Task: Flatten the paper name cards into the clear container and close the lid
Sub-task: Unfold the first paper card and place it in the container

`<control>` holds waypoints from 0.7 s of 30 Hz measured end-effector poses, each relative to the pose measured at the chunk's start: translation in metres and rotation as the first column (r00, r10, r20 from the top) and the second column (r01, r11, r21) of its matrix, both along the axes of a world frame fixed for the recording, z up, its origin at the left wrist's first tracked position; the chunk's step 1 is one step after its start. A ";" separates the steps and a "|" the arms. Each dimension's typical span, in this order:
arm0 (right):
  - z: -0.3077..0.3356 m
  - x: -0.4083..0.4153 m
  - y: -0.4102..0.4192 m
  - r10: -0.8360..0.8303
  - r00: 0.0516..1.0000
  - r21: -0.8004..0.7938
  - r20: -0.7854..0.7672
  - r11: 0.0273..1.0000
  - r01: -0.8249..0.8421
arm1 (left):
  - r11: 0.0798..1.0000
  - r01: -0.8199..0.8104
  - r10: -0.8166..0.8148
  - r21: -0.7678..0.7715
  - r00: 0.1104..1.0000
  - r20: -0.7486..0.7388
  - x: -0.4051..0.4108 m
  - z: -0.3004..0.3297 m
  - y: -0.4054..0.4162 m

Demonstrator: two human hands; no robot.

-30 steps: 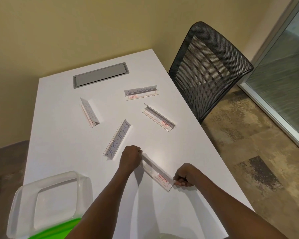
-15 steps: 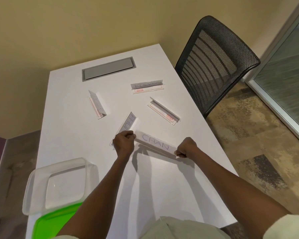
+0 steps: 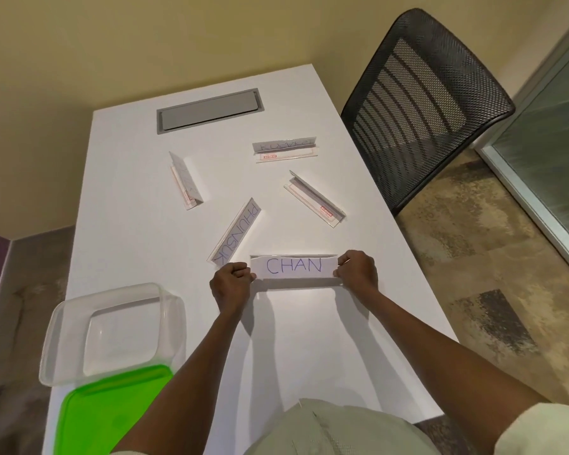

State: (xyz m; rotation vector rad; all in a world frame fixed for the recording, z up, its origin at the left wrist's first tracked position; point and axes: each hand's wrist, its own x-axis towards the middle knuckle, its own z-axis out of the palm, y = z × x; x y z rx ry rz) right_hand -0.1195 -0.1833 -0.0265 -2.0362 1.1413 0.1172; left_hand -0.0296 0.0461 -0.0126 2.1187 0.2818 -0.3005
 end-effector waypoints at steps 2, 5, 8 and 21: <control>-0.007 -0.004 0.003 0.029 1.000 -0.055 0.003 0.998 -0.028 | 0.999 0.030 -0.030 0.042 1.000 -0.007 -0.005 -0.005 0.002; -0.018 -0.009 0.007 0.056 0.998 -0.109 0.021 0.993 -0.053 | 0.994 0.066 -0.065 0.087 0.998 -0.009 -0.011 -0.014 0.005; -0.023 -0.012 0.010 0.104 0.994 -0.156 0.024 0.983 -0.099 | 0.987 0.099 -0.101 0.125 0.995 0.007 -0.014 -0.022 0.008; -0.046 -0.011 0.011 0.157 0.986 -0.164 0.056 0.976 -0.146 | 0.965 0.135 -0.142 0.226 0.990 0.016 -0.014 -0.045 0.014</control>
